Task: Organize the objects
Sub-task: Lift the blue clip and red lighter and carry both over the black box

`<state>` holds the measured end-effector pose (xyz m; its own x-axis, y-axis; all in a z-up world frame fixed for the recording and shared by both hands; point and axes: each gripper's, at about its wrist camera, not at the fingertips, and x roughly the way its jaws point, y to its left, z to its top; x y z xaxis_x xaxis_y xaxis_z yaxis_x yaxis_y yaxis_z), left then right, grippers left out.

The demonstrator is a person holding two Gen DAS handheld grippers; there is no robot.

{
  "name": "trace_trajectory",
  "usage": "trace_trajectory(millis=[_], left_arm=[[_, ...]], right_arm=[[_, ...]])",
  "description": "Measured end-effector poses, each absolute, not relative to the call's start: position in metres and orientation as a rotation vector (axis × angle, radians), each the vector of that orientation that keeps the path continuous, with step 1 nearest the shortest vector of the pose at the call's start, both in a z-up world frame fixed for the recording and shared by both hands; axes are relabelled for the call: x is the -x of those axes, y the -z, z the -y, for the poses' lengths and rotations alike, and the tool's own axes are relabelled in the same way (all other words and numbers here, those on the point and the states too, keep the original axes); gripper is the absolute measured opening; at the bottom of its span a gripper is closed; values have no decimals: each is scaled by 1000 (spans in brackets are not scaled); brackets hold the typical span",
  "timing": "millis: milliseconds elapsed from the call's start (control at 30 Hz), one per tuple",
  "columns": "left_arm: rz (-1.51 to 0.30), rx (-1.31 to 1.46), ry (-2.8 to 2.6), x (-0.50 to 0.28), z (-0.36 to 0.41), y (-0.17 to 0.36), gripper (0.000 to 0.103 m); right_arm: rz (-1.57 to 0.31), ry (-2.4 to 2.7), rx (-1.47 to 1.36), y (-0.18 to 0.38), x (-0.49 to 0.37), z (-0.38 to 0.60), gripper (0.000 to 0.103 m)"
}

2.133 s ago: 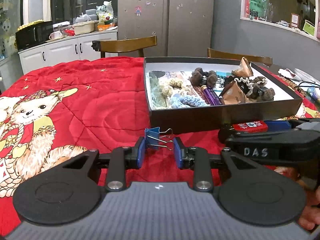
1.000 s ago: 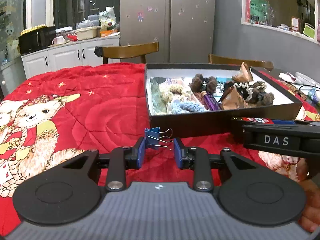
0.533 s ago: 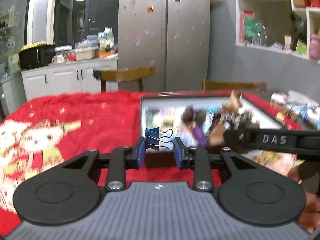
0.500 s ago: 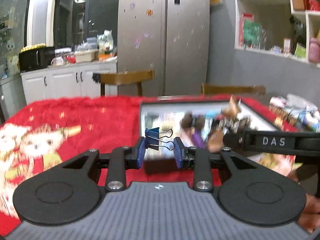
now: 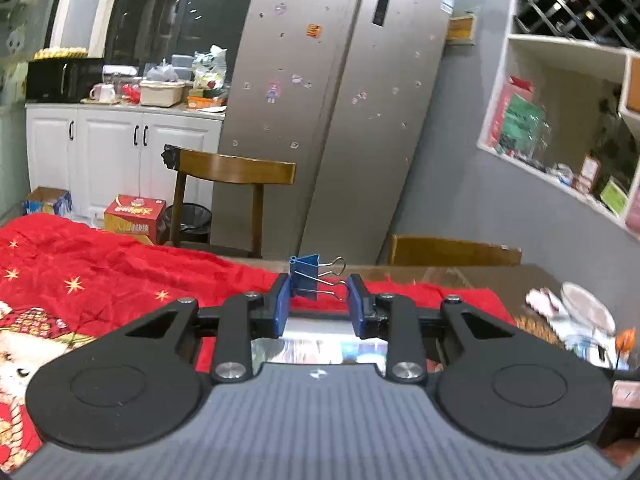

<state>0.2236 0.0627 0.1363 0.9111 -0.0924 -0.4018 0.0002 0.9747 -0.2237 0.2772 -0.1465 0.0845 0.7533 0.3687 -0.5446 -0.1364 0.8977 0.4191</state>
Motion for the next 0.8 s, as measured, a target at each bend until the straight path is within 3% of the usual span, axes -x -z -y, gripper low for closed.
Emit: trace_trajectory(millis=[367,800], left_arm=[[-470,265,22,-290,-79,-107,35],[-718,300,58,-354,-79,-38,35]], right_arm=[[-724,-293,-390,-65,-333,135,81],[-766,-234,-227,-35,-349,117,81]])
